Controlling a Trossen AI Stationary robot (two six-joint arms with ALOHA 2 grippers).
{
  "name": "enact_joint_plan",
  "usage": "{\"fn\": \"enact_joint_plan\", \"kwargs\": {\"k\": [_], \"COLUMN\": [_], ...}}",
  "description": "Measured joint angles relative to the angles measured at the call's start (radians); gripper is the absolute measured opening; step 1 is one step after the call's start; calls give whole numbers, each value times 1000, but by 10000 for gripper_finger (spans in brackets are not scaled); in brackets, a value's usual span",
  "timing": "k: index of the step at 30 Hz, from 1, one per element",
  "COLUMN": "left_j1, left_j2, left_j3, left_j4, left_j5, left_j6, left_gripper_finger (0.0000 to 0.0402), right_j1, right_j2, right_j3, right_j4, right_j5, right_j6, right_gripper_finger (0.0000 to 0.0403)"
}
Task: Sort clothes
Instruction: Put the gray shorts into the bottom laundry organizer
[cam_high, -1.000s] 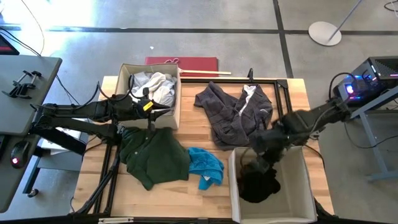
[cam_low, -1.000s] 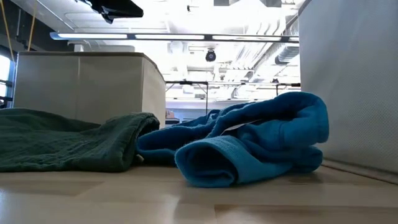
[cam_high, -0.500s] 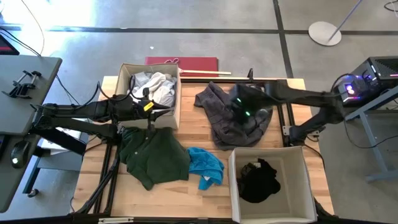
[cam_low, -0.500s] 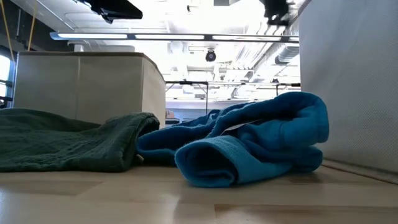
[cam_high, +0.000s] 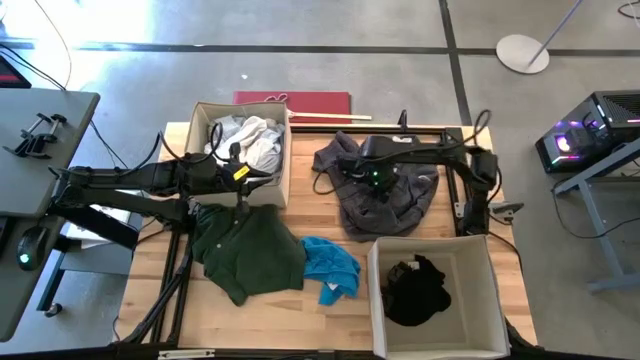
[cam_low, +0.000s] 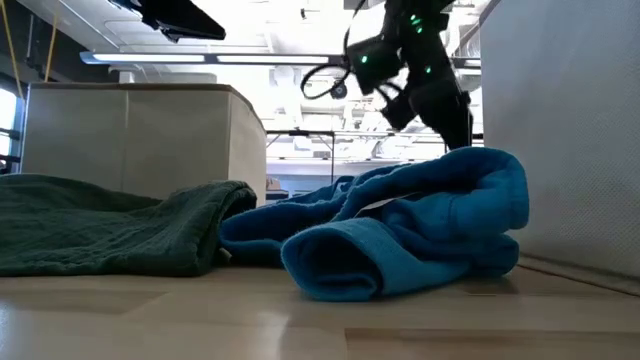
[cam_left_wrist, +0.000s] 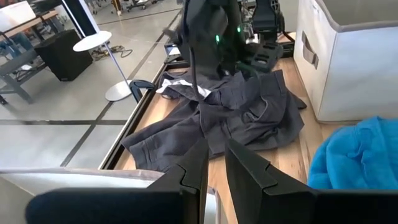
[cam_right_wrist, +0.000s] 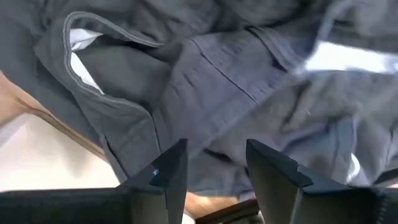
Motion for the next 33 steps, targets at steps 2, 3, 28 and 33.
{"fn": "enact_joint_plan", "kwargs": {"k": [2,3,28,33], "left_j1": [0,0,0,0], "left_j2": [0,0,1,1], "left_j3": [0,0,1,1], "left_j4": [-6,-15,-97,-97], "left_j5": [0,0,0,0], "left_j6": [0,0,-8,-9], "left_gripper_finger": [44,44,44,44], "right_j1": [0,-2,43,57], "right_j2": [27,39,307,343], "right_j3": [0,0,3,5], "right_j4": [7,5,127,123], "right_j5": [-16,-19,-27,52], "right_j6": [-13,-12,-84,-140], "right_gripper_finger": [157,163,263,198]}}
